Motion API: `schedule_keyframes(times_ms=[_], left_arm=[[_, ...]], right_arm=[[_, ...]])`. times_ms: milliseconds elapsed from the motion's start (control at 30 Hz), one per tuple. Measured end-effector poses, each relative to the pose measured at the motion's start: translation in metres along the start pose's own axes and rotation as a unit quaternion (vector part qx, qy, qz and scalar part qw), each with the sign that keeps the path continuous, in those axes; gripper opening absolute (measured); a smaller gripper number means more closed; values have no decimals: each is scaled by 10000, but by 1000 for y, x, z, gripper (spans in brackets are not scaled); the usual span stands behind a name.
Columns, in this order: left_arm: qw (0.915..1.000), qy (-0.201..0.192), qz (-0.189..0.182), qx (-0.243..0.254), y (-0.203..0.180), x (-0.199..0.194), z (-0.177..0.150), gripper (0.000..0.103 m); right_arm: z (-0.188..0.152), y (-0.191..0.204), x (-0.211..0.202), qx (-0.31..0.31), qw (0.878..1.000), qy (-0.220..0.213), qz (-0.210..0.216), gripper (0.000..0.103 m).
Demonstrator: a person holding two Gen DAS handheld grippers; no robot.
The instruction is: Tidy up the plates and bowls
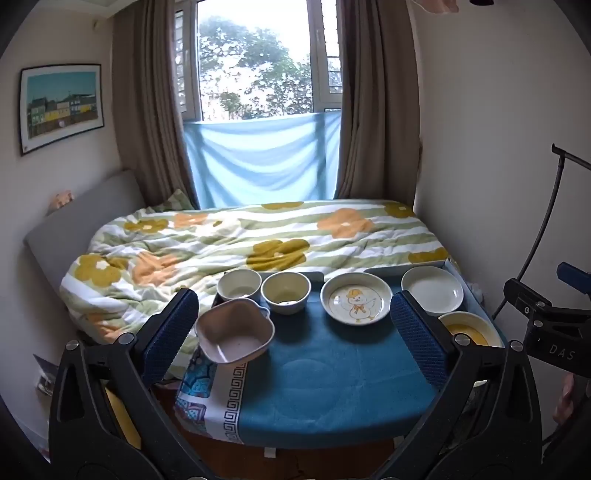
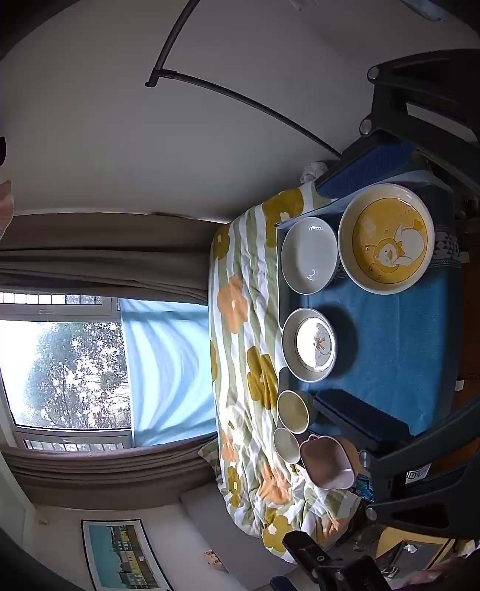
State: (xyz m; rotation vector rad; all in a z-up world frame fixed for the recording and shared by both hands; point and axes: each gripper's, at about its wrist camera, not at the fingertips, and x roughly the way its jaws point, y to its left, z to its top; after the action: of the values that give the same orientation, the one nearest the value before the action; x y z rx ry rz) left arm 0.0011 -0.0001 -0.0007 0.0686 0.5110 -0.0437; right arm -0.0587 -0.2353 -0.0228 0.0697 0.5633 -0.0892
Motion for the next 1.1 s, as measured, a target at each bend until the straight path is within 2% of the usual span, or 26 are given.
schedule_keyframes(times_ms=[133, 167, 267, 433, 1100], left_arm=[[9999, 28, -97, -41, 0, 5, 1, 103], [9999, -109, -58, -106, 6, -2, 0, 103], [9997, -159, -59, -201, 11, -4, 1, 103], [9997, -128, 164, -161, 7, -5, 2, 103], [9996, -96, 241, -86, 0, -7, 2, 103]], right_arm=[[0, -1, 1, 38, 10000, 26, 11, 103], [0, -1, 1, 39, 10000, 27, 12, 103], [0, -1, 1, 37, 10000, 37, 18, 103], [1, -2, 0, 27, 10000, 58, 36, 103], [-4, -4, 6, 34, 9999, 78, 55, 103]])
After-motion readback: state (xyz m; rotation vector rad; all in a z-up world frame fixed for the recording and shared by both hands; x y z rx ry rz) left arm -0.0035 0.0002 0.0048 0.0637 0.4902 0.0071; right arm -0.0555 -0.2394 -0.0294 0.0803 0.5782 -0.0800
